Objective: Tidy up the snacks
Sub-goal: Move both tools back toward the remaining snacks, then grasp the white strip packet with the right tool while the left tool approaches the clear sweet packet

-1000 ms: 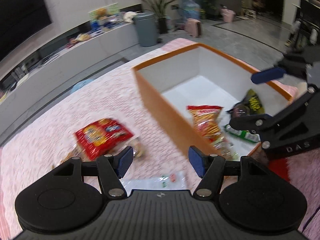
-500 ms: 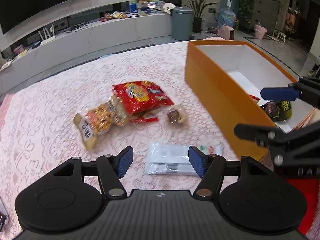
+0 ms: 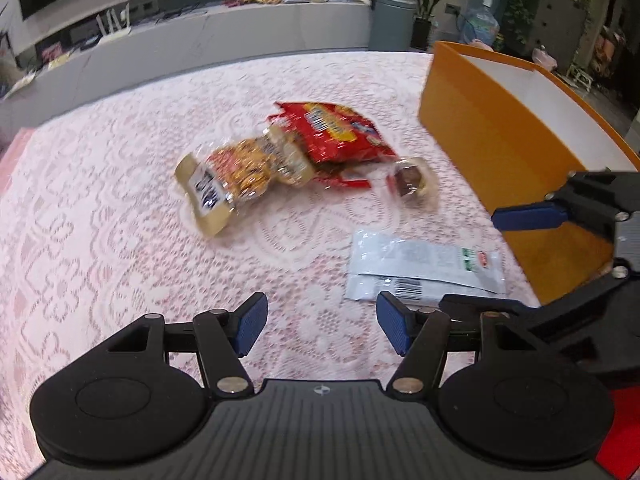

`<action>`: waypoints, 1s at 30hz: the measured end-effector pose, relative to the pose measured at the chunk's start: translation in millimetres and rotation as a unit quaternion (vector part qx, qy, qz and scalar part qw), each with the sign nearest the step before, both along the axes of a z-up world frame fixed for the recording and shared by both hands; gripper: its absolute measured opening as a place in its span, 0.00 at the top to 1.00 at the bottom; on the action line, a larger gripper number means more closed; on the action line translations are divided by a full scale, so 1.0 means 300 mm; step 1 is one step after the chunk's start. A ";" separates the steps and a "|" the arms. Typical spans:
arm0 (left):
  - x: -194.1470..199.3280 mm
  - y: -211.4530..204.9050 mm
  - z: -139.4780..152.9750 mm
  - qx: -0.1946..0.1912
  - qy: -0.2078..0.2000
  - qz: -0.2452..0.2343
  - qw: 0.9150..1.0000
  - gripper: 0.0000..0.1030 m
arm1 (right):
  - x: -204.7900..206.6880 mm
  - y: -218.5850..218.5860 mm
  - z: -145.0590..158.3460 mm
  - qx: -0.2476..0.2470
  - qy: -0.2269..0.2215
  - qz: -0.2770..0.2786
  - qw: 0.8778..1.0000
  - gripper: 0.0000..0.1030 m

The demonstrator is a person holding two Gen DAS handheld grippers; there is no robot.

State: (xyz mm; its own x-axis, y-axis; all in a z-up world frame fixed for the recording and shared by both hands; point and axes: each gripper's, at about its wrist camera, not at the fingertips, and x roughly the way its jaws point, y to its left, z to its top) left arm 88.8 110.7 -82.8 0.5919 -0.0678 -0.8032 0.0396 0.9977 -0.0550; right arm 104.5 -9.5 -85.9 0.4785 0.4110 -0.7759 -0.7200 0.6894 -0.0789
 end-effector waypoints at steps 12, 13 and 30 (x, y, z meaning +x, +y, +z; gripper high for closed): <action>0.046 0.066 -0.051 -0.021 0.012 0.063 0.998 0.29 | 0.128 0.065 -0.126 -0.011 0.051 0.002 0.999 0.22; 0.051 0.067 -0.053 -0.019 0.013 0.064 0.998 0.29 | 0.133 0.069 -0.133 -0.012 0.051 0.002 0.999 0.20; 0.071 0.053 -0.070 -0.017 0.016 0.057 0.998 0.29 | 0.130 0.072 -0.150 -0.003 0.055 0.000 0.998 0.37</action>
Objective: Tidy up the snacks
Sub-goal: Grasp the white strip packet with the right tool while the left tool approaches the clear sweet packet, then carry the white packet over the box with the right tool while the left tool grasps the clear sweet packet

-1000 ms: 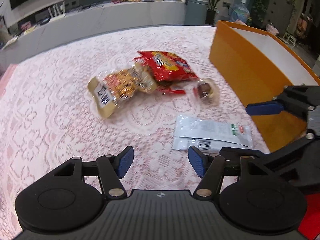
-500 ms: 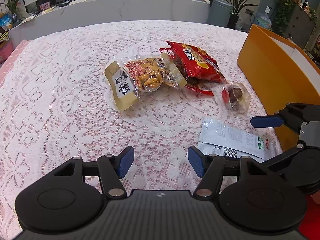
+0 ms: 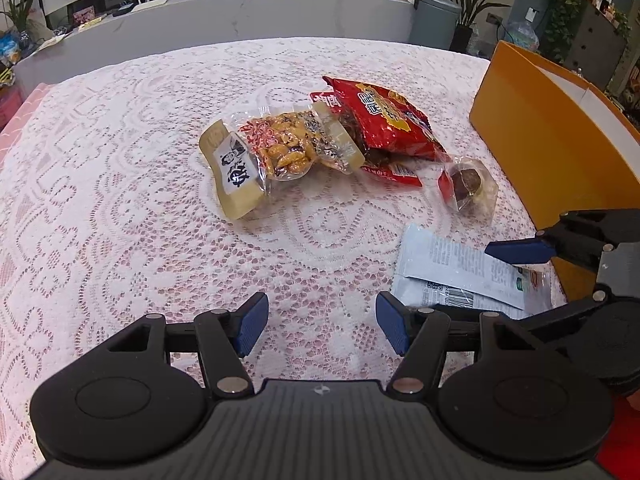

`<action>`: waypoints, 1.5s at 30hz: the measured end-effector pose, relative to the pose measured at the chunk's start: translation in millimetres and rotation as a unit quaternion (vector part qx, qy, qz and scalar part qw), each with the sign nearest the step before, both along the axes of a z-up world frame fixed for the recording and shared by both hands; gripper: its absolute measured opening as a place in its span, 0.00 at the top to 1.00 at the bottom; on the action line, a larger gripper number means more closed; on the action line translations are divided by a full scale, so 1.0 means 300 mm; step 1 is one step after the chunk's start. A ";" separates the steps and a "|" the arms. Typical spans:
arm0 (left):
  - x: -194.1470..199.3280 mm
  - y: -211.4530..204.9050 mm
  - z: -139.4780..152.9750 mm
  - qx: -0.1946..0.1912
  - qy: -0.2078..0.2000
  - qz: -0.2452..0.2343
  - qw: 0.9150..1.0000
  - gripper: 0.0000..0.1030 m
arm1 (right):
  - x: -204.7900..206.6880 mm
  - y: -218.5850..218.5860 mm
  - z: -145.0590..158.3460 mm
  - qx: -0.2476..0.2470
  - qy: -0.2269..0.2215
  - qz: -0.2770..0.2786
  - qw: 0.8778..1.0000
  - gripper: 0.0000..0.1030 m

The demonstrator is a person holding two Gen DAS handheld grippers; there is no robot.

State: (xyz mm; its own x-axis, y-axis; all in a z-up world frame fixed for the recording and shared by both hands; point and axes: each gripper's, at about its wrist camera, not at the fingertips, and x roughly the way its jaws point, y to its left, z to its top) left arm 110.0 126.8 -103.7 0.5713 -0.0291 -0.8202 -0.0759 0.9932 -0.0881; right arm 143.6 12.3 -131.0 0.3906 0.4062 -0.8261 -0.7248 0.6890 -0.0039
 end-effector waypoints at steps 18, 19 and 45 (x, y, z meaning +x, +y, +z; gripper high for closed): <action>-0.020 -0.032 0.069 -0.018 -0.065 -0.028 0.997 0.33 | -0.038 -0.080 0.139 0.050 -0.055 -0.073 0.995 0.49; -0.017 -0.037 0.075 -0.019 -0.069 -0.033 0.997 0.33 | -0.036 -0.087 0.148 0.048 -0.062 -0.086 0.993 0.49; 0.154 -0.201 0.170 0.035 -0.101 -0.210 0.972 0.35 | 0.172 -0.294 0.506 0.171 0.038 -0.149 0.973 0.53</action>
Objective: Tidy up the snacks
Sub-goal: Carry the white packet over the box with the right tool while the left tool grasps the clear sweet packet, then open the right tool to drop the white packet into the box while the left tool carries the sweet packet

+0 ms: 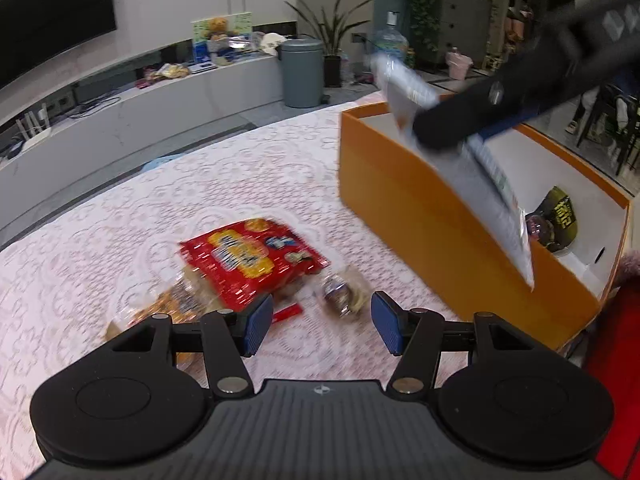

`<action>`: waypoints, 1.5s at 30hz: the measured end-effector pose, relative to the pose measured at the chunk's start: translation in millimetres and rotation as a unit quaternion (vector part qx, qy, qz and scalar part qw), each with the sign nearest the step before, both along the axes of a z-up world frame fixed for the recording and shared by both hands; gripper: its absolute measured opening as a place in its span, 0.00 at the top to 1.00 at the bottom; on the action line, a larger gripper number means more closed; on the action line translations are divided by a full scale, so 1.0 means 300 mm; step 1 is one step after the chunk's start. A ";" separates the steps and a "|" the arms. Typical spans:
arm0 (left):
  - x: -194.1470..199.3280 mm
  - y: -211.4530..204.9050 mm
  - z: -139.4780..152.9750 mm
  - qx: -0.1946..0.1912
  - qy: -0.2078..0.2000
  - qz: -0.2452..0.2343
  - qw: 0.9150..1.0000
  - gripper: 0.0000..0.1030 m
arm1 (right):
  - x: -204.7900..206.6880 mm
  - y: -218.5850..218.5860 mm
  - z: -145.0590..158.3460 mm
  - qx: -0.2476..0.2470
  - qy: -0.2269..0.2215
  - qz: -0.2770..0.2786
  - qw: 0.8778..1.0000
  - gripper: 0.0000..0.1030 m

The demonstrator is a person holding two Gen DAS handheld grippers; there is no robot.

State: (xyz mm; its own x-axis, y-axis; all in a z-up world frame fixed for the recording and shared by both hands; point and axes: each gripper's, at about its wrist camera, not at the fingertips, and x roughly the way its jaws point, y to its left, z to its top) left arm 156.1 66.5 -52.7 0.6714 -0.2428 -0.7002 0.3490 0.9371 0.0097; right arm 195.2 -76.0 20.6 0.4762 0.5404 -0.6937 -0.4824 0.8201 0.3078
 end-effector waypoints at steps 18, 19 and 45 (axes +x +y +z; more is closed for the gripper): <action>0.192 -0.058 -0.183 -0.037 0.084 0.045 0.995 0.35 | 0.082 -0.261 -0.073 -0.095 -0.029 -0.081 0.992 0.53; 0.200 -0.061 -0.191 -0.037 0.085 0.049 0.995 0.35 | 0.098 -0.278 -0.090 -0.099 -0.023 -0.087 0.991 0.53; 0.264 -0.104 -0.241 -0.022 0.122 0.073 0.990 0.53 | 0.330 -0.275 -0.386 -0.208 0.065 -0.068 0.973 0.52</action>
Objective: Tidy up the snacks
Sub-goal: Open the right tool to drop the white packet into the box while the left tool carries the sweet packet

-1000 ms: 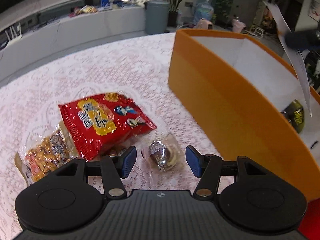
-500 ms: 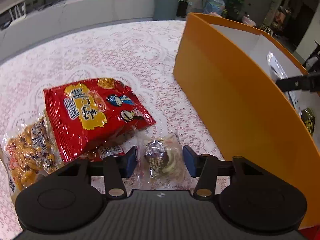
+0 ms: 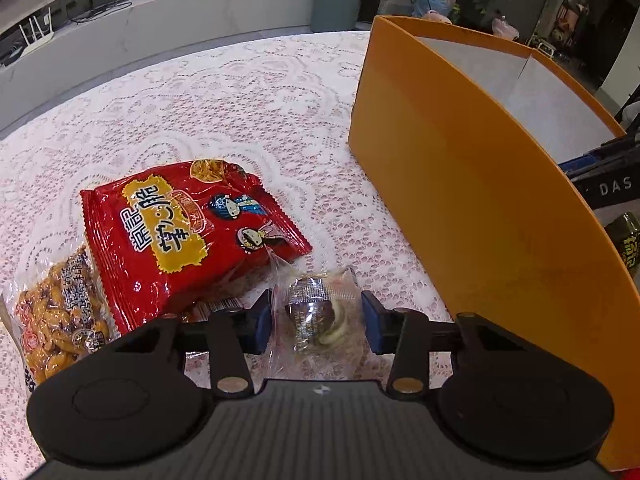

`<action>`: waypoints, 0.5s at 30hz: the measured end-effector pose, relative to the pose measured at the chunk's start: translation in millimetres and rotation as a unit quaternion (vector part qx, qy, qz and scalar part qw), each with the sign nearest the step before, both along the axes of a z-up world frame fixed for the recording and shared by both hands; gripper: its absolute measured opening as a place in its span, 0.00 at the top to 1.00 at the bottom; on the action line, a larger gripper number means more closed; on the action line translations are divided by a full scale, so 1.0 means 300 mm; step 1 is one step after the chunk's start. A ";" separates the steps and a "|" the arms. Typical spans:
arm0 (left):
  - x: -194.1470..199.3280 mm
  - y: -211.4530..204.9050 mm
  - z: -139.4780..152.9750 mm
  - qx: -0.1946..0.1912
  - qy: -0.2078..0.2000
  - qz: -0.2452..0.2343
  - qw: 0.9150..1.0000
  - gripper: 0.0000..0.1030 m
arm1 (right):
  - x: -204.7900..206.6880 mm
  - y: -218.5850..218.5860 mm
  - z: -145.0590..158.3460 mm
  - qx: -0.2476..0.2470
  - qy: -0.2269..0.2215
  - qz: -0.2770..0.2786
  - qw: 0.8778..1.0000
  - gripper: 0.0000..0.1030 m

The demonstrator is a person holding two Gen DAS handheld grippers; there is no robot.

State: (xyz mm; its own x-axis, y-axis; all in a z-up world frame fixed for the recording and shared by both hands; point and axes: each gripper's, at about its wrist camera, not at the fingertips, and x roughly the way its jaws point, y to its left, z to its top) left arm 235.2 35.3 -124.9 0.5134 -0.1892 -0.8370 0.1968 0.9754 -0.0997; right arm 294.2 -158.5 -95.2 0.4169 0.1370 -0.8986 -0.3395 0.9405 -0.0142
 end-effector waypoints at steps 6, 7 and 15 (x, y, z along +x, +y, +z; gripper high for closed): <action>-0.009 0.014 0.015 -0.010 -0.005 0.026 1.000 0.55 | -0.004 -0.013 -0.032 0.002 0.021 -0.009 1.000 0.48; -0.011 0.017 0.021 -0.015 -0.003 0.031 0.999 0.55 | -0.001 -0.016 -0.034 0.001 0.022 -0.009 1.000 0.47; -0.055 0.003 0.168 -0.033 -0.026 0.033 0.999 0.55 | -0.032 -0.041 0.036 -0.004 -0.024 0.001 1.000 0.31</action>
